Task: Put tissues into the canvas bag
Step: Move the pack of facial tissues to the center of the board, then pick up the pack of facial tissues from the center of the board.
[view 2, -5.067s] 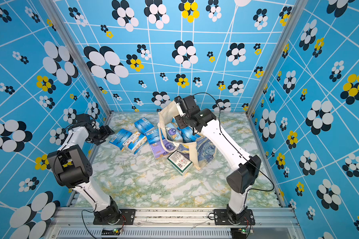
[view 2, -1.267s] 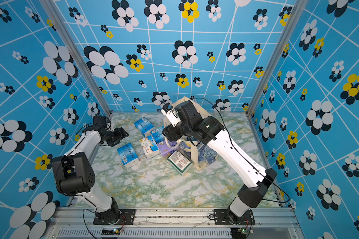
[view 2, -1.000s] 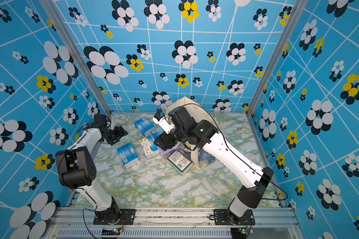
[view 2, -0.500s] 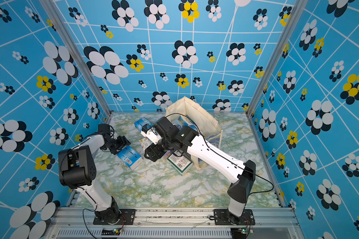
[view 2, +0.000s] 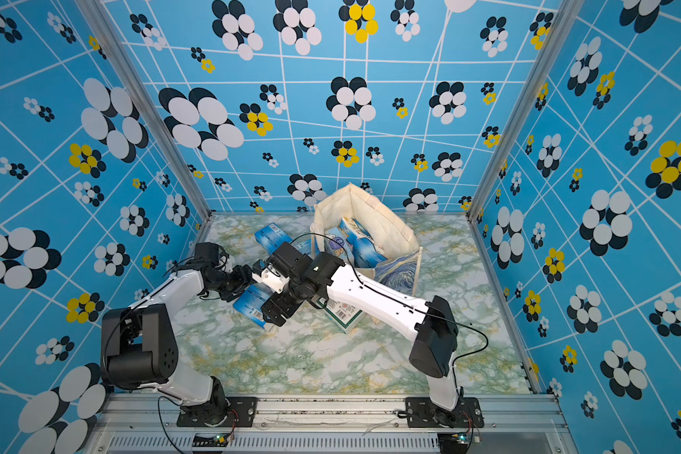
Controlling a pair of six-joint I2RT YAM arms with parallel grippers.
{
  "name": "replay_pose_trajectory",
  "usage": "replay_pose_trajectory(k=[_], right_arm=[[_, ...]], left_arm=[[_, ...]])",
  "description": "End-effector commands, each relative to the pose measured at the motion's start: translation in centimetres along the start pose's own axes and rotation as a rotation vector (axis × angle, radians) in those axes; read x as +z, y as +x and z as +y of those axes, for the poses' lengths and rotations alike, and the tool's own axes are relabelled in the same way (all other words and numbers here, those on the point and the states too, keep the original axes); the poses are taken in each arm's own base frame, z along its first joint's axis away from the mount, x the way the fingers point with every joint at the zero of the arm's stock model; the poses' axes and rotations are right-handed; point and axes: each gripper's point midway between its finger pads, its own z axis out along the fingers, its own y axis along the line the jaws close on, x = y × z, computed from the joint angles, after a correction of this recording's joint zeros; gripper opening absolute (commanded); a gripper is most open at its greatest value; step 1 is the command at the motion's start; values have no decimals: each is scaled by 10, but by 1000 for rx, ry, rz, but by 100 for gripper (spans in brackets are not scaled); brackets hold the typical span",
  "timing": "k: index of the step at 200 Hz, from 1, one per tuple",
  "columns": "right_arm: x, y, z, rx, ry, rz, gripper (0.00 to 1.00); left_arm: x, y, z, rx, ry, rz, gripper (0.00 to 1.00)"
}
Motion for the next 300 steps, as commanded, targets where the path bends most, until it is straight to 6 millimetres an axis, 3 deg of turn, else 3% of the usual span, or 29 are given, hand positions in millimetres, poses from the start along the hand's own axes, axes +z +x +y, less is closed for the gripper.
replay_pose_trajectory(k=[1,24,45,108,144,149,189,246,300], right_arm=[[6,-7,-2,-66,1,-5,94],[18,-6,-4,-63,0,12,94],[28,-3,-5,-46,4,25,95],[58,2,-23,-24,83,69,97],[69,0,-28,-37,113,93,98],[82,7,-33,-34,124,121,98],[102,15,-48,-16,188,172,99],[117,16,-54,14,211,200,99],[127,18,-49,30,171,211,99]], left_arm=[[8,16,-11,-16,46,39,76],[10,30,-16,-14,55,69,76],[-4,31,-21,-13,67,34,77],[-104,2,-64,75,125,-216,86],[-153,-2,-83,115,173,-310,93],[-159,-2,-86,122,180,-322,94],[-205,-1,-113,186,236,-395,100],[-248,2,-141,246,305,-468,99],[-257,6,-140,255,297,-484,99]])
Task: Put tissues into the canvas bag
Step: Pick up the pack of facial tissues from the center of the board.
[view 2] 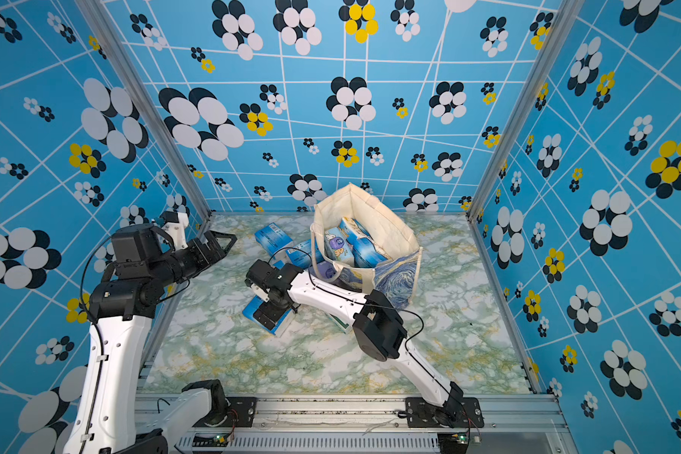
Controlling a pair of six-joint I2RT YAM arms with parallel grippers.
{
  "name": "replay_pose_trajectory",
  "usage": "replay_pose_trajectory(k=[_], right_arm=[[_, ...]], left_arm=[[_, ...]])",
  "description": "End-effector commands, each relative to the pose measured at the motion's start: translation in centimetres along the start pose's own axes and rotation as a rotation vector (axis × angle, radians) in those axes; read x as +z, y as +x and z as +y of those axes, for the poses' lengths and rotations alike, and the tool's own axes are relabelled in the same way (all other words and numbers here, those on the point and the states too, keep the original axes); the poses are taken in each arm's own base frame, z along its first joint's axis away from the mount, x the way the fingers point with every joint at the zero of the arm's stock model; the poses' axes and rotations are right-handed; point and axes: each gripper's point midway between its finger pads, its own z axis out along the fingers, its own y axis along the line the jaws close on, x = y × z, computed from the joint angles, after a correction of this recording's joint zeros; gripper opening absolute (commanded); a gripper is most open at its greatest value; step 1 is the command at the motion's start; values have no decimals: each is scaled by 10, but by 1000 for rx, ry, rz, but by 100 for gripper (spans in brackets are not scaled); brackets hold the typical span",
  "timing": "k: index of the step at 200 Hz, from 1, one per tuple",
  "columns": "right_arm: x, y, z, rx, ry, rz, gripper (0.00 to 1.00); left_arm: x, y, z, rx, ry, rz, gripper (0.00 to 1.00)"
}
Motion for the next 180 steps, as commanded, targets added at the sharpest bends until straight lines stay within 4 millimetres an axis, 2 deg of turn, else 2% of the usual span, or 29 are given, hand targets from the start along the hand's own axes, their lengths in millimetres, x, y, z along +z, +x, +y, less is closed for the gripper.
replay_pose_trajectory(k=[1,54,101,180], right_arm=[[4,3,7,13,-26,27,99],[13,14,17,-1,-88,84,99],[25,20,0,-7,5,109,99],[31,17,4,-29,7,97,99]], left_arm=[[-9,0,-3,18,4,0,99],[-14,-1,-5,17,10,-8,99],[-19,-4,-6,16,12,-25,99],[-20,-8,-9,12,20,-33,99]])
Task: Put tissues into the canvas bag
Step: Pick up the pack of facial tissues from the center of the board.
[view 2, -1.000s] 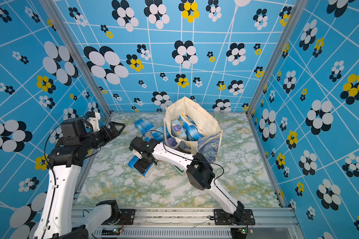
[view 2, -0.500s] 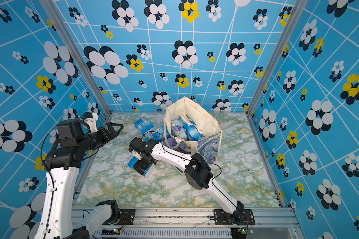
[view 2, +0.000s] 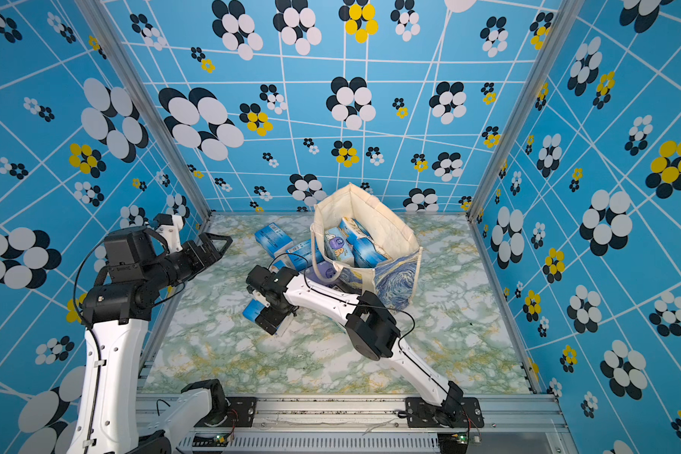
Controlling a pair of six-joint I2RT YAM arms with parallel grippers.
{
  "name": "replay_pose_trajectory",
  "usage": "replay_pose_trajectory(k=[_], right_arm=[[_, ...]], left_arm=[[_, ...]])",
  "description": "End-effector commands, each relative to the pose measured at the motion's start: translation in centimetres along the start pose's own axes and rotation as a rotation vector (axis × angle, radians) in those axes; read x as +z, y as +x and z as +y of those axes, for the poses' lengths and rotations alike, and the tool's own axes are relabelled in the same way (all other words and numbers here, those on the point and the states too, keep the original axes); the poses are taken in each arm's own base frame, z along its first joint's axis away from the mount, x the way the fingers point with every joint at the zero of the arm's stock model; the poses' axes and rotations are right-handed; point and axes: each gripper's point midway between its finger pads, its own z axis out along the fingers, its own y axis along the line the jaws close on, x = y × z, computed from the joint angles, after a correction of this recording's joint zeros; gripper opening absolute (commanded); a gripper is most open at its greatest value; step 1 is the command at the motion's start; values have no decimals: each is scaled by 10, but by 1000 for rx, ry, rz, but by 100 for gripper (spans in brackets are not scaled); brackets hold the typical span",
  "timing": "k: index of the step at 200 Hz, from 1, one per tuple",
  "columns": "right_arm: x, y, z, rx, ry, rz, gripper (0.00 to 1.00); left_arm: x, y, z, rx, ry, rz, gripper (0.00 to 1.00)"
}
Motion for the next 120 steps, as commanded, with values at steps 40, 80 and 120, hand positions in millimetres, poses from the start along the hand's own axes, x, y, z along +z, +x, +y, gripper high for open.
replay_pose_trajectory(k=[40,80,120], right_arm=[[10,-1,3,-43,26,10,99],[15,0,5,-40,23,14,96],[7,-1,4,-37,46,12,86]], left_arm=[[-10,-7,-12,21,33,-24,99],[-10,-5,-9,25,20,-22,99],[-7,-7,-7,25,16,-30,99]])
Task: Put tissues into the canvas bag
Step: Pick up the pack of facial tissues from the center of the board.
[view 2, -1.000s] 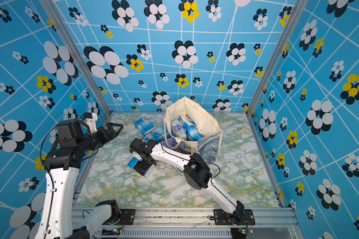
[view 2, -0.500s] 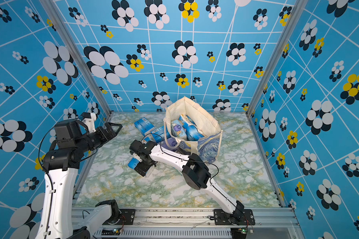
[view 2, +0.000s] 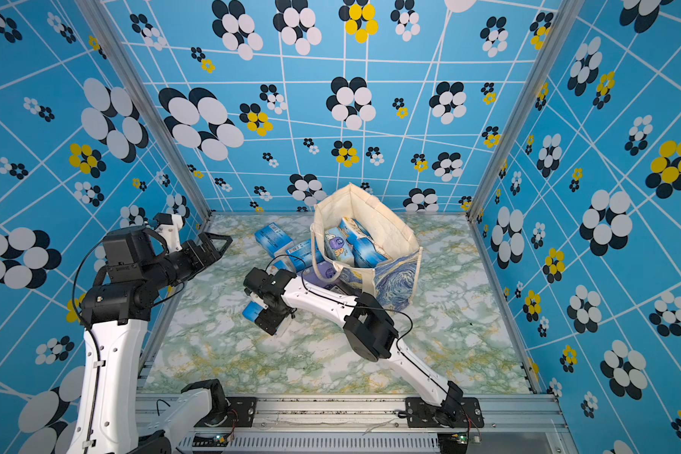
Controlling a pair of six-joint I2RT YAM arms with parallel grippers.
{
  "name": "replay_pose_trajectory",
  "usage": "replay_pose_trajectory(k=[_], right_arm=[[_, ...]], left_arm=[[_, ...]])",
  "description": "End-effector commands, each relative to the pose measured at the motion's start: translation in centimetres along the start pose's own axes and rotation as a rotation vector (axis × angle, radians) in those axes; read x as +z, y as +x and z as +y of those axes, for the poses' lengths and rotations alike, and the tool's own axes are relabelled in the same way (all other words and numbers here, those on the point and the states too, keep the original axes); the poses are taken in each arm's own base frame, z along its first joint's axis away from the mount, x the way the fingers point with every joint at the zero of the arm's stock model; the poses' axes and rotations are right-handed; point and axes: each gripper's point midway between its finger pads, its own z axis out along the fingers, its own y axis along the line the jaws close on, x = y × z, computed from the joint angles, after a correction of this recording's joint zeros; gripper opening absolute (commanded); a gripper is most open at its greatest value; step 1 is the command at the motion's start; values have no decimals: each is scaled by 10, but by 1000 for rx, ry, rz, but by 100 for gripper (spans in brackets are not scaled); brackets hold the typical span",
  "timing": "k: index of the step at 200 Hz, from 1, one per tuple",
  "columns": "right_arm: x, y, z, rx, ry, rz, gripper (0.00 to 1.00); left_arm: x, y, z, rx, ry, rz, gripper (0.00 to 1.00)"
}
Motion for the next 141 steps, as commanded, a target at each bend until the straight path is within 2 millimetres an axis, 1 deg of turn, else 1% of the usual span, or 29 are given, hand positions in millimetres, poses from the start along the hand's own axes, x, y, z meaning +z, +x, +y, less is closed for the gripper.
replay_pose_trajectory(k=[1,16,28,49,71,80,84,85,88,102,108,141], right_arm=[[2,1,2,-9,19,13,85],[-11,-1,4,-5,11,-3,78],[-28,-6,9,-2,-13,-33,70],[-68,-17,19,-4,-67,-106,62],[-117,-26,22,-11,-97,-190,59],[-137,-29,20,-11,-100,-229,57],[-139,-30,18,-8,-99,-234,56],[-147,-31,18,-8,-99,-249,56],[-159,-32,17,-7,-100,-271,56],[-185,-35,10,2,-105,-324,56],[-194,-36,5,12,-101,-342,56],[-258,-35,-26,69,-62,-470,56]], left_arm=[[-6,-7,-5,23,9,-31,99],[-4,-8,-3,22,4,-27,99],[-2,-8,-2,19,3,-23,99],[-1,-7,0,20,-1,-22,99],[-1,-3,3,27,-19,-8,99],[-2,-2,5,30,-29,-5,99],[-2,-1,6,32,-32,-6,99],[-2,-1,6,33,-32,-6,99],[-2,-1,6,32,-34,-6,99],[-3,-2,5,38,-35,-10,99],[-4,-2,5,38,-35,-10,99],[-5,-2,5,44,-40,-5,99]])
